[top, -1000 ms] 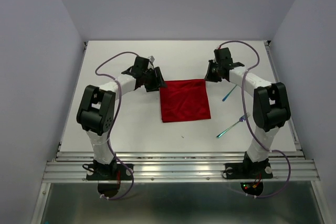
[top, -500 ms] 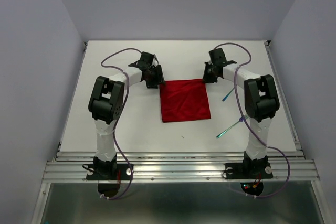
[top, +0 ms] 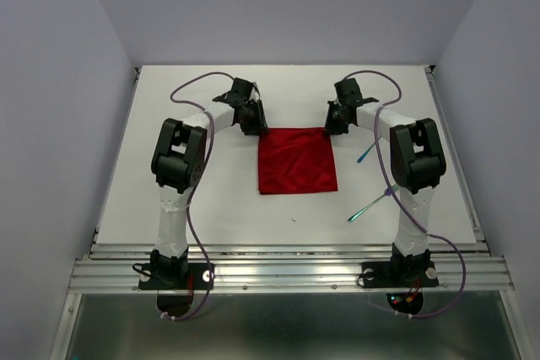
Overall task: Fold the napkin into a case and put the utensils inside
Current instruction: Smooth out the square-folded napkin at the center of the board.
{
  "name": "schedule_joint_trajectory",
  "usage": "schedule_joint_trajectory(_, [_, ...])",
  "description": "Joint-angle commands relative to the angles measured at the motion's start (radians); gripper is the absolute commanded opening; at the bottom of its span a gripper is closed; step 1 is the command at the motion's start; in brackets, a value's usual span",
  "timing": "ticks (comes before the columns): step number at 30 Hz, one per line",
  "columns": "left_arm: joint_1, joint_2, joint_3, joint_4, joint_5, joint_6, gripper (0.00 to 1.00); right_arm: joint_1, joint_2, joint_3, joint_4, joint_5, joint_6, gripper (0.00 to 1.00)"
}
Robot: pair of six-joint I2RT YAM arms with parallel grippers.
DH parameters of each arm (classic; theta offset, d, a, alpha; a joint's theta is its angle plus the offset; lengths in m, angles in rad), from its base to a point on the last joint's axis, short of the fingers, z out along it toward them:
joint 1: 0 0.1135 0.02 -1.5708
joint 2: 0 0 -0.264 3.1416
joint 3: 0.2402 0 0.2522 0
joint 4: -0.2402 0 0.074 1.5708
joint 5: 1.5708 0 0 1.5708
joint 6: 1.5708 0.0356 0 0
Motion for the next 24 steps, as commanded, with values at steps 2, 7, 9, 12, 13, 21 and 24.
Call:
schedule_joint_trajectory(2, [-0.02, 0.026, 0.052, -0.02, 0.042, 0.017, 0.35, 0.0, -0.022, 0.036, -0.001, -0.033, -0.001, 0.09])
schedule_joint_trajectory(7, [-0.021, 0.02, 0.072, -0.01, 0.081, 0.026, 0.16, 0.0, -0.042, 0.032, -0.001, -0.042, -0.001, 0.08])
schedule_joint_trajectory(9, [-0.021, 0.013, 0.069, -0.004, 0.108, 0.032, 0.0, 0.0, -0.058, 0.03, -0.002, -0.039, 0.001, 0.08])
schedule_joint_trajectory(12, [-0.012, -0.032, 0.029, 0.04, 0.178, 0.038, 0.0, 0.0, -0.095, 0.027, -0.001, -0.025, -0.001, 0.08])
schedule_joint_trajectory(13, [-0.008, -0.047, 0.012, 0.077, 0.196, 0.038, 0.0, 0.0, -0.104, 0.025, -0.002, -0.01, -0.001, 0.08])
schedule_joint_trajectory(21, [0.046, -0.146, -0.135, 0.227, 0.357, 0.019, 0.0, 0.0, -0.177, 0.009, -0.002, 0.046, -0.001, 0.08])
schedule_joint_trajectory(24, [0.066, -0.147, -0.203, 0.324, 0.418, -0.009, 0.0, 0.0, -0.174, -0.004, -0.002, 0.046, 0.001, 0.08])
